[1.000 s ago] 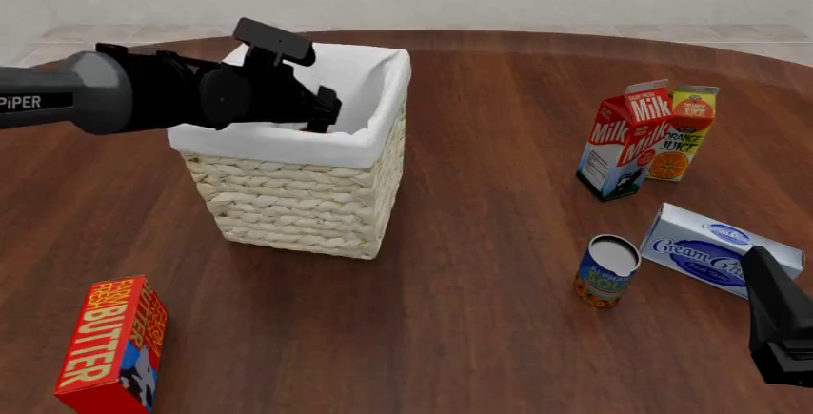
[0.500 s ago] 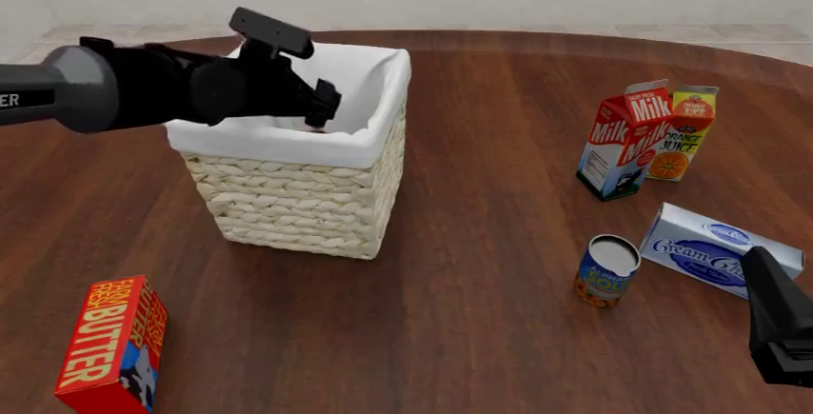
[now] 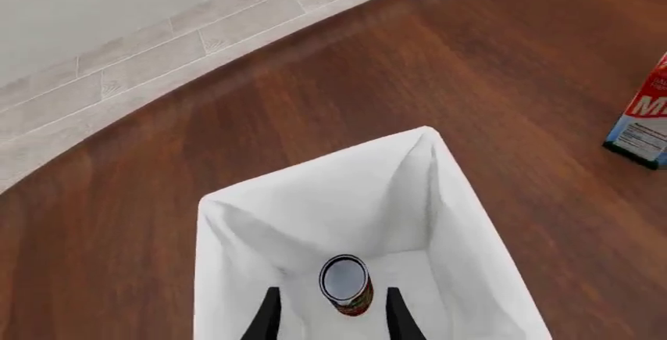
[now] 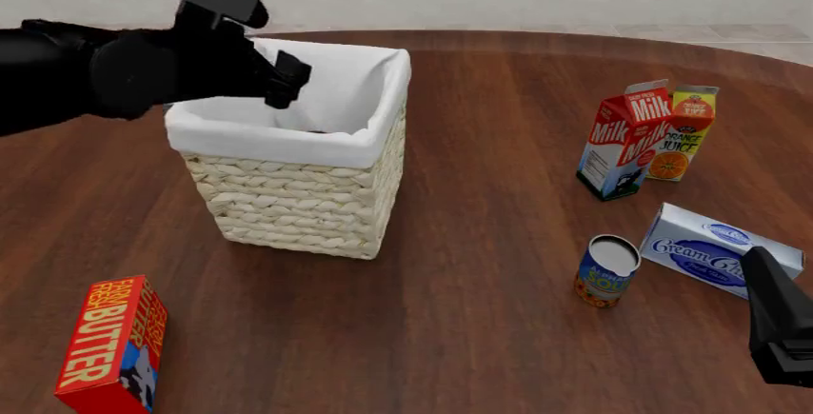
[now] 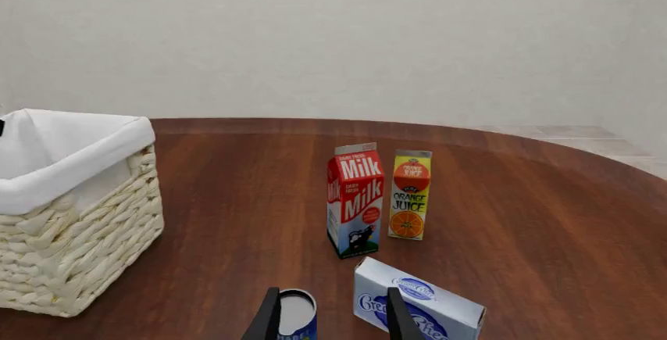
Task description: Pick up the tomato sauce, and put it in the basket.
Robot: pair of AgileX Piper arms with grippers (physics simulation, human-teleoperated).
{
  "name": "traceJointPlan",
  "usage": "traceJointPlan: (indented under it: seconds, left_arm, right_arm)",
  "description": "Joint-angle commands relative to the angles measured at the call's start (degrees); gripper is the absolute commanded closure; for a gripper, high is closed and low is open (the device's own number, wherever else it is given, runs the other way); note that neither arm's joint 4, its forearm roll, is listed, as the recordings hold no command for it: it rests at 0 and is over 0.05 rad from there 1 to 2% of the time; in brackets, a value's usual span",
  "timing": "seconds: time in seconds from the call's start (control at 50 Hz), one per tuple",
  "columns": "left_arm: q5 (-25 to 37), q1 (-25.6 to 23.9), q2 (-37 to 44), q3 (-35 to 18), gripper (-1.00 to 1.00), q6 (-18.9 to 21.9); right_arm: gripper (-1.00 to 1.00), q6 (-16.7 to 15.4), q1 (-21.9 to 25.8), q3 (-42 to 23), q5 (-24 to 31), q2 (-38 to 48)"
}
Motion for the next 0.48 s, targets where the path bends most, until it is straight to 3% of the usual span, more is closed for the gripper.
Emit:
traceJointPlan:
  seconds: [0.02, 0.22, 0.48]
  left_arm:
    - [-0.2, 0.2, -10.9, 7.3, -1.0, 0.8]
    - [1.6, 0.6, -25.8, 15.9, -1.0, 1.7]
    - [10.2, 1.1, -46.9, 24.0, -1.0, 0.4]
  right_arm:
    - [-1.0, 0.0, 0.0, 0.0, 0.0, 0.0]
    - [-1.0, 0.0, 0.0, 0.0, 0.0, 0.0]
    - [-1.0, 0.0, 0.0, 0.0, 0.0, 0.0]
